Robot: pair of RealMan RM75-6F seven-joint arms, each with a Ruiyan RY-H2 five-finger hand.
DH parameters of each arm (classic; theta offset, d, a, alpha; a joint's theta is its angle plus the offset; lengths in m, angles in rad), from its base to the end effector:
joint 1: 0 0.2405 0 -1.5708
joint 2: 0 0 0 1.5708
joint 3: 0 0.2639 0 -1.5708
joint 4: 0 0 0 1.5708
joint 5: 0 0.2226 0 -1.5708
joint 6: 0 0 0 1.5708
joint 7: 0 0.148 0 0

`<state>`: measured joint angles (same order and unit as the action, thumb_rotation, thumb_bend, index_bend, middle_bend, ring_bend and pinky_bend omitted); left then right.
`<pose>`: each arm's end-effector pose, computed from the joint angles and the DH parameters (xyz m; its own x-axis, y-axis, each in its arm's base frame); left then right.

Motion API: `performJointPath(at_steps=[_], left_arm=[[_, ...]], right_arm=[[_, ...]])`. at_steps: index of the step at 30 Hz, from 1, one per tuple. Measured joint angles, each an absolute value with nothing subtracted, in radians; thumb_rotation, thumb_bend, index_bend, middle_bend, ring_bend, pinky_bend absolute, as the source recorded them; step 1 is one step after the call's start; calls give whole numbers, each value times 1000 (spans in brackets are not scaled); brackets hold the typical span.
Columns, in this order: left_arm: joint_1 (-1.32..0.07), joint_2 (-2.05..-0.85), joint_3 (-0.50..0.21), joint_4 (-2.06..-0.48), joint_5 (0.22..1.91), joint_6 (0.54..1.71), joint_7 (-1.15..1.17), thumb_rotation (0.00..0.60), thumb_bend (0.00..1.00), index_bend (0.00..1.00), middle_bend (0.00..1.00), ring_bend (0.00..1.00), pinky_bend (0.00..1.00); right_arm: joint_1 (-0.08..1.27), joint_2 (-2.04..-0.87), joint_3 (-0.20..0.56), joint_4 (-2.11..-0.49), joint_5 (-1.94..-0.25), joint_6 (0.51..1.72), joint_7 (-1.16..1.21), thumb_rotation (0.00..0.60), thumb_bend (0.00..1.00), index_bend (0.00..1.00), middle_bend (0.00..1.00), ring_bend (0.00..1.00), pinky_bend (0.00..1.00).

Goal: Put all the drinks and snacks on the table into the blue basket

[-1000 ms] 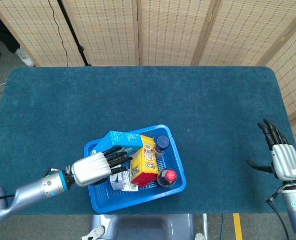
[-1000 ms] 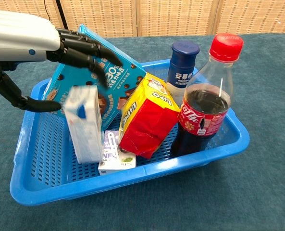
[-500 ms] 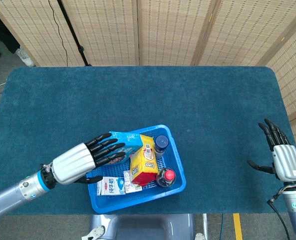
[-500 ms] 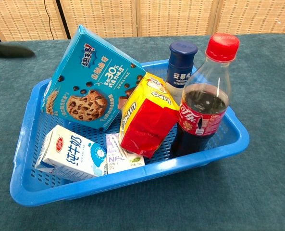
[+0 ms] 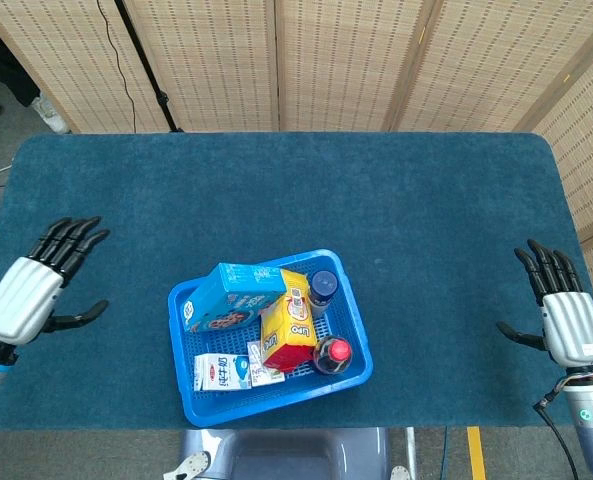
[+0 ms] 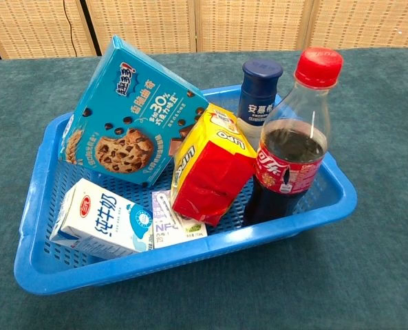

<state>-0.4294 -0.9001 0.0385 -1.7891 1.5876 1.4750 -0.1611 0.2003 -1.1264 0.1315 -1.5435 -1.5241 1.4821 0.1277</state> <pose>-0.2256 0.2554 0.1862 0.3133 0.0024 0.9496 0.8760 -0.3868 -0.2881 -0.3003 -0.2414 0.1664 0.3165 0.1141 0.9417 -0.9325 -0.1444 0.3309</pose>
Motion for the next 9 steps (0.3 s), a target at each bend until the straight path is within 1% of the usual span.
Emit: performJointPath(at_steps=[4,6,9], left_arm=[[-349,-963,39,-1745,1432,1465,-155,534,241,0,0,0,0],[-322,-988,33,-1731,1376,1445,-152,534,241,0,0,0,0],[-310,-1007,17,-1728,1336,1417,-131,533,242,0,0,0,0]], right_arm=[[198,-1150,137,-1541,-1517,1497,6,600,0,0,0,0,0],[199,-1158,137,-1538,-1516,1499,-10,600,0,0,0,0,0],[202,-1164,137,-1534,-1516,1496,-24,600,0,0,0,0,0]])
